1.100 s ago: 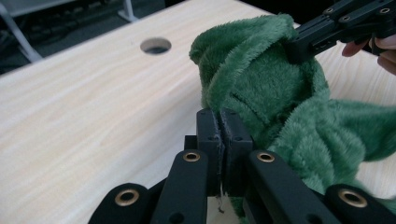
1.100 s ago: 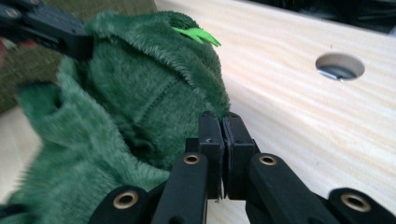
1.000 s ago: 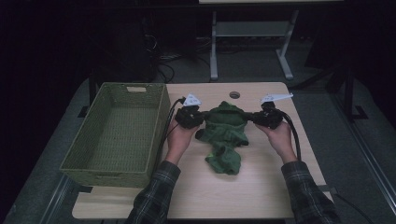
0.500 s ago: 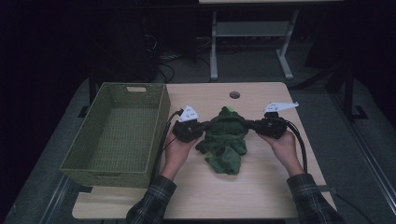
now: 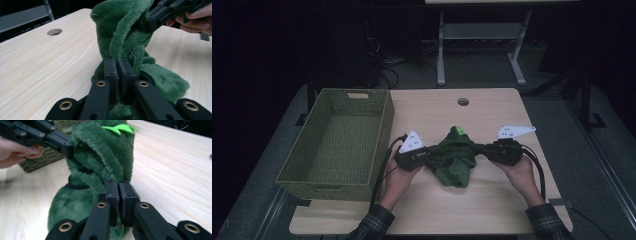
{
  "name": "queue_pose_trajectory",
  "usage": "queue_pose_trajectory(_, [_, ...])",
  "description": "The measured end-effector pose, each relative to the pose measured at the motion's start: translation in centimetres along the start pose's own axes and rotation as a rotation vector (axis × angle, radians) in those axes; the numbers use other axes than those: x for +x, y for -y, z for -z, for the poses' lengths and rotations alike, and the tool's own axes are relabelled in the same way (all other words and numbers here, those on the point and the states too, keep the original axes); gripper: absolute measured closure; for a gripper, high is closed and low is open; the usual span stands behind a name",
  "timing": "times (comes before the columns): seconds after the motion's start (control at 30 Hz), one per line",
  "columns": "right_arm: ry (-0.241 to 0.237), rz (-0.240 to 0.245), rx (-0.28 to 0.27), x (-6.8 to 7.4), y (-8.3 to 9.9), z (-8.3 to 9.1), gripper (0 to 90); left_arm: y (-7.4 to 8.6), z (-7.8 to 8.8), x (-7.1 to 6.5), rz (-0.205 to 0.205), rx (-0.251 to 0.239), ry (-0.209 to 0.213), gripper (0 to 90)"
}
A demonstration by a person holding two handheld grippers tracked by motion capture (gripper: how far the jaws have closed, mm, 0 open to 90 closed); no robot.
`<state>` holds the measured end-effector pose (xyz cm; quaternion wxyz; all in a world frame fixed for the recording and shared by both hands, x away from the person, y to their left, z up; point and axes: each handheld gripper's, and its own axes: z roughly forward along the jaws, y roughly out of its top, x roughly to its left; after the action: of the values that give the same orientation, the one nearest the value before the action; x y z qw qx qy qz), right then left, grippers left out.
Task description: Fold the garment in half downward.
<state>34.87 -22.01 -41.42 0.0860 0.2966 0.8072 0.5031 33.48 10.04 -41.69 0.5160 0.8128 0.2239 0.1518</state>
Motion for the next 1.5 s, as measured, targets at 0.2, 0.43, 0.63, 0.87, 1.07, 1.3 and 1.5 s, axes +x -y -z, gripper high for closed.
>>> queue_pose_trajectory(0.2, [-0.021,0.037,0.008,1.1,1.4,0.4,85.7,1.1,0.8,-0.9,-0.024,-0.017,0.012,85.6])
queue_pose_trajectory(0.43, [-0.063,0.047,0.027,2.2,2.5,1.1,85.5,2.4,1.5,-2.0,-0.058,0.016,0.043,85.6])
queue_pose_trajectory(0.63, [-0.096,0.089,0.075,3.7,3.7,1.1,84.9,3.5,1.8,-2.8,-0.088,0.066,0.074,85.5])
queue_pose_trajectory(0.87, [-0.129,0.120,0.136,5.2,4.7,0.6,84.2,4.7,1.7,-3.4,-0.130,0.148,0.070,85.5])
queue_pose_trajectory(1.07, [-0.123,0.124,0.166,5.3,5.1,0.3,80.3,4.8,1.1,-3.5,-0.111,0.165,0.076,85.5])
queue_pose_trajectory(1.3, [-0.110,0.121,0.098,5.4,4.5,1.5,69.8,3.9,1.7,-3.3,-0.076,0.141,0.069,77.5])
queue_pose_trajectory(1.5, [-0.087,0.103,0.071,5.1,3.8,3.2,69.2,2.3,2.6,-3.4,-0.071,0.117,0.057,76.6])
